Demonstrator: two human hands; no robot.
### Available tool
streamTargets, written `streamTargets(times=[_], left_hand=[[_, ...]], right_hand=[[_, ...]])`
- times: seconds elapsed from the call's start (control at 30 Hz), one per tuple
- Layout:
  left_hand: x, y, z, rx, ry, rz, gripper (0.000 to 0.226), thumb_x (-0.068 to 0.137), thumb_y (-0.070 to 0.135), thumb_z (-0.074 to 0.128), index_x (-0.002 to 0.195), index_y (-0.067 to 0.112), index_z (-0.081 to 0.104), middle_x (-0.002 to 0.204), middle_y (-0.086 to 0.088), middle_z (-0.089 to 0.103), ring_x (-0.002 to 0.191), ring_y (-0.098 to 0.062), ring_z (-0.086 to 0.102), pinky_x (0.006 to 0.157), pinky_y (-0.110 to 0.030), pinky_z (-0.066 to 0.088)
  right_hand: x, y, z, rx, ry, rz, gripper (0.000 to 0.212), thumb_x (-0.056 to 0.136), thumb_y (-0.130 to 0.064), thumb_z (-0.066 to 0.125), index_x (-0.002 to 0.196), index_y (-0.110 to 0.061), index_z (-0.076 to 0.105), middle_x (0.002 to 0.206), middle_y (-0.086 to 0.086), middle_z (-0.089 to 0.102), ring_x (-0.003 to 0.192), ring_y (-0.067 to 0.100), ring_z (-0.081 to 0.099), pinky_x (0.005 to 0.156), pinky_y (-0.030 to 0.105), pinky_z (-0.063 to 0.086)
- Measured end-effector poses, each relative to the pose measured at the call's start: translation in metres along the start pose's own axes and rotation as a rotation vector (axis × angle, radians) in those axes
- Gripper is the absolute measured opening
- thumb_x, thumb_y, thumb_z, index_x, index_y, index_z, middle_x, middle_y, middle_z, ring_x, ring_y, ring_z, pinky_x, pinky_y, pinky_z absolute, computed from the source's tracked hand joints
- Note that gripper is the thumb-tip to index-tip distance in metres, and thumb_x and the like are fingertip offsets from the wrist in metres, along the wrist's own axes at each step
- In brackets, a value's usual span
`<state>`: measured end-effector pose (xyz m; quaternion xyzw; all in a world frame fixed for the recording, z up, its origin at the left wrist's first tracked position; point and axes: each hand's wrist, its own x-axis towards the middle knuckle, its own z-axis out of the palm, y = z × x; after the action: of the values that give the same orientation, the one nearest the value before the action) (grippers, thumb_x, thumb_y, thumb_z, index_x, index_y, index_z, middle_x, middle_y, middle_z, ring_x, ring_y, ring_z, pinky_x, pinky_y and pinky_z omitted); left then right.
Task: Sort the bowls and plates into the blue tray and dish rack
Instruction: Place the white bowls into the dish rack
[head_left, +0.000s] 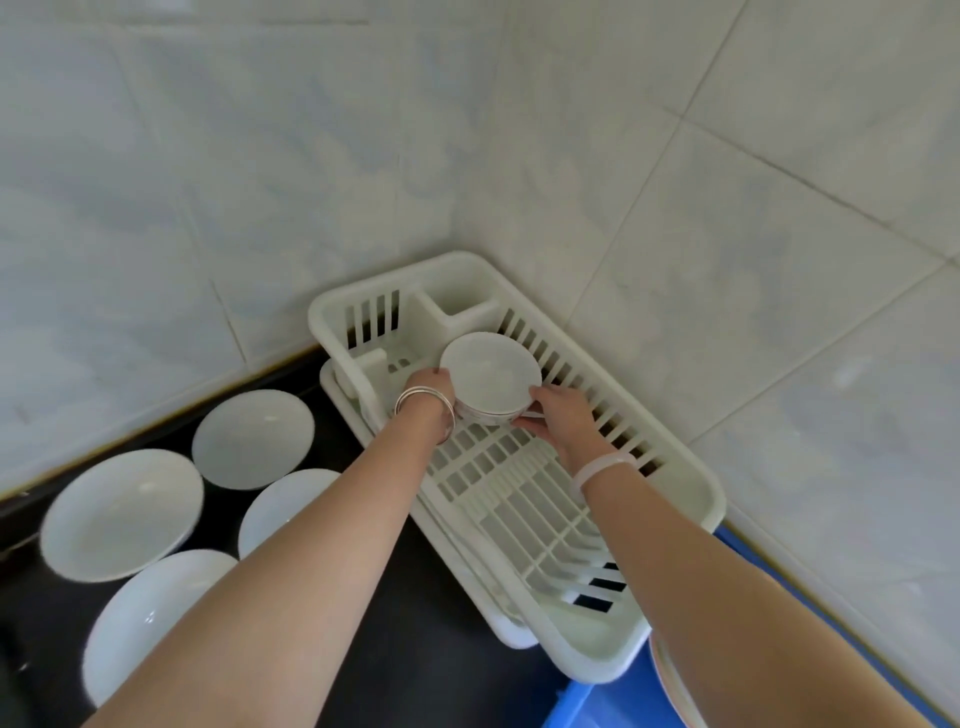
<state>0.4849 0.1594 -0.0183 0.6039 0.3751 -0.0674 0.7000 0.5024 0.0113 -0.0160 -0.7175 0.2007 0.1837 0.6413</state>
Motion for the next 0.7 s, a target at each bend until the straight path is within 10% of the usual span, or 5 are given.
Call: streamTargets(times=[0.33, 0.53, 0.7], left_hand=[[-0.005, -0.002, -0.002, -0.053, 0.003, 0.004, 0.034, 0.092, 0.017, 0.038, 0.116, 0.002, 0.057, 0.117, -0.019, 0.058, 0.106, -0.033, 0.056, 0.098, -0.047, 0.046], [-0.018, 0.002, -0.013, -0.004, -0.029, 0.063, 0.028, 0.090, 0.012, 0.038, 0.065, 0.015, 0.049, 0.094, -0.014, 0.050, 0.088, -0.024, 0.047, 0.089, -0.037, 0.046], [-0.058, 0.006, -0.036, 0.169, -0.058, 0.171, 0.023, 0.091, 0.017, 0.036, 0.085, 0.012, 0.057, 0.066, -0.005, 0.046, 0.073, -0.022, 0.043, 0.072, -0.030, 0.038]], right_hand=[[-0.011, -0.003, 0.004, 0.047, 0.011, 0.097, 0.039, 0.098, -0.032, 0.046, 0.130, -0.010, 0.049, 0.124, 0.010, 0.059, 0.092, 0.027, 0.064, 0.062, 0.029, 0.055], [-0.030, -0.007, -0.005, -0.044, 0.096, 0.011, 0.019, 0.099, -0.029, 0.042, 0.105, -0.016, 0.055, 0.119, 0.008, 0.062, 0.096, 0.029, 0.066, 0.085, 0.039, 0.056], [-0.065, -0.014, -0.006, -0.105, 0.075, -0.119, 0.027, 0.100, -0.022, 0.038, 0.115, -0.014, 0.058, 0.111, 0.003, 0.061, 0.088, 0.021, 0.061, 0.081, 0.035, 0.052]])
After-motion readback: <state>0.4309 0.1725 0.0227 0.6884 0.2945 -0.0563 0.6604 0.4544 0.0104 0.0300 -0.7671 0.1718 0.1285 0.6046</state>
